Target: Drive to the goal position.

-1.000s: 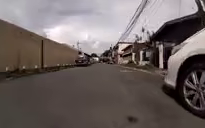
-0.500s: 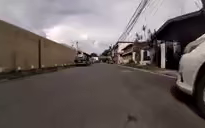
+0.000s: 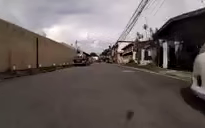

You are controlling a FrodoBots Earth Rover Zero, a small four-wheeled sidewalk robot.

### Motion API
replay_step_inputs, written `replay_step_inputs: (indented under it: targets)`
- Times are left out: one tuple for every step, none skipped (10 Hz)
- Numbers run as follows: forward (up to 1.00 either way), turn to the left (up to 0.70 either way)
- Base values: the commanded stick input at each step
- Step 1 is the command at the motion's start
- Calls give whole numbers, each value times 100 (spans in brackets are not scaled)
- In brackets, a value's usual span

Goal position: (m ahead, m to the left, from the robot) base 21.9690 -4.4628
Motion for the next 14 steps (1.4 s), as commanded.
replay_step_inputs:
  targets:
    - [70,0]
    - [70,0]
    - [70,0]
    - [70,0]
    - [70,0]
    - [70,0]
    - [70,0]
    - [70,0]
    - [70,0]
    - [70,0]
    - [70,0]
    - [70,0]
    - [70,0]
    - [70,0]
